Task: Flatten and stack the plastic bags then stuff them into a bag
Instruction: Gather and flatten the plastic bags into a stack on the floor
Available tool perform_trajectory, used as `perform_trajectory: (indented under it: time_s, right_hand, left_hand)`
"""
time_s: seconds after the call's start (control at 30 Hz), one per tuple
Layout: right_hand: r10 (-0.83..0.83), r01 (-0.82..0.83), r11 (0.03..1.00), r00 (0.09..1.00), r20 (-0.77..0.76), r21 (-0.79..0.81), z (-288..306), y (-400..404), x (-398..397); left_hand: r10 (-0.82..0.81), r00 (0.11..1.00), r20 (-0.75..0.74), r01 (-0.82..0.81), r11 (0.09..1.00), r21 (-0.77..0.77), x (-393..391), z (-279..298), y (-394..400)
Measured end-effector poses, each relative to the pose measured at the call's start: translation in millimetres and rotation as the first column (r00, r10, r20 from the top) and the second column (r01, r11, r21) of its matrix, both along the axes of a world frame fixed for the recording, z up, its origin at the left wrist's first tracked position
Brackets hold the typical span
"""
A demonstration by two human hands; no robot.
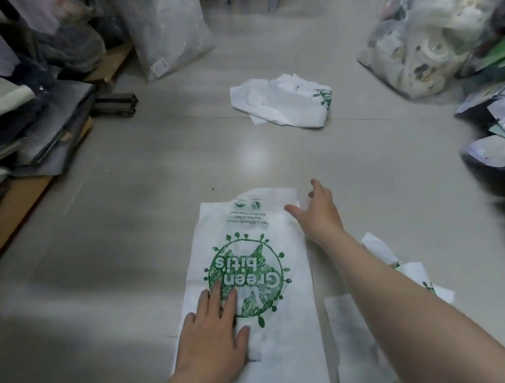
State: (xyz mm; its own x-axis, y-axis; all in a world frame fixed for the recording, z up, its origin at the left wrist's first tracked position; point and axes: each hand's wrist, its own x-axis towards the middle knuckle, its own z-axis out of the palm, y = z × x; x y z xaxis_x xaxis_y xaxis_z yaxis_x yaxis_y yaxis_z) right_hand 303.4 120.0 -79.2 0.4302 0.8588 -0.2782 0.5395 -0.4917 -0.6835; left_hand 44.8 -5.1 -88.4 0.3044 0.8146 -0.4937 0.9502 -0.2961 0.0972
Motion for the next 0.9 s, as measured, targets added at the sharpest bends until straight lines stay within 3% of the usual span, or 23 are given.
perform_trajectory:
  time_s: [0.07, 0.13, 0.23, 0.33, 0.4, 0.5, 0.53, 0.6, 0.7, 0.8, 0.9]
  right_hand:
    - [-0.02, 0.016, 0.998, 0.997, 0.077, 0.06, 7, -24, 15]
    - [0.043, -0.051, 0.999, 0.955, 0.293, 0.017, 19, -57, 41]
    - [0.169, -0.031, 0.953, 0.88, 0.444, -0.3, 37, -113, 94]
    - [0.101, 0.05, 0.838, 0.964, 0.245, -0.544, 46, -161, 127]
    - [0.105, -0.04, 0.834, 0.991, 0.088, -0.55, 44, -182, 132]
    - [0.123, -0.122, 0.9, 0.992, -0.024, -0.418, 45, -191, 121]
    - [0.1, -0.117, 0.927, 0.993, -0.066, -0.356, 50, -187, 114]
    - [0.049, -0.095, 0.971, 0.977, -0.208, -0.219, 68, -176, 100]
    - [-0.017, -0.008, 0.999, 0.848, -0.53, -0.045, 102, -159, 78]
    - [0.0, 0.048, 0.998, 0.699, -0.715, 0.048, 118, -146, 59]
    - [-0.024, 0.125, 0.99, 0.626, -0.779, 0.07, 107, -138, 43]
  left_hand:
    - [-0.01, 1.0, 0.001, 0.01, 1.0, 0.02, -2, 1, -2]
    - [-0.014, 1.0, 0.015, 0.014, 0.999, 0.045, -1, 2, -4]
    - [-0.012, 0.998, 0.061, 0.007, 0.997, 0.076, 5, 6, -9]
    - [-0.058, 0.994, 0.095, 0.05, 0.995, 0.088, 19, 7, -14]
    - [-0.116, 0.981, 0.156, 0.104, 0.991, 0.085, 34, 8, -17]
    - [-0.124, 0.929, 0.348, 0.14, 0.99, -0.023, 58, 13, -26]
    - [-0.063, 0.892, 0.448, 0.12, 0.988, -0.101, 67, 16, -29]
    - [0.227, 0.755, 0.616, 0.019, 0.93, -0.366, 86, 29, -35]
    - [0.631, 0.453, 0.63, 0.002, 0.706, -0.708, 105, 45, -31]
    - [0.752, 0.291, 0.591, 0.036, 0.609, -0.793, 106, 57, -13]
    - [0.741, 0.141, 0.657, -0.128, 0.672, -0.73, 94, 68, 0]
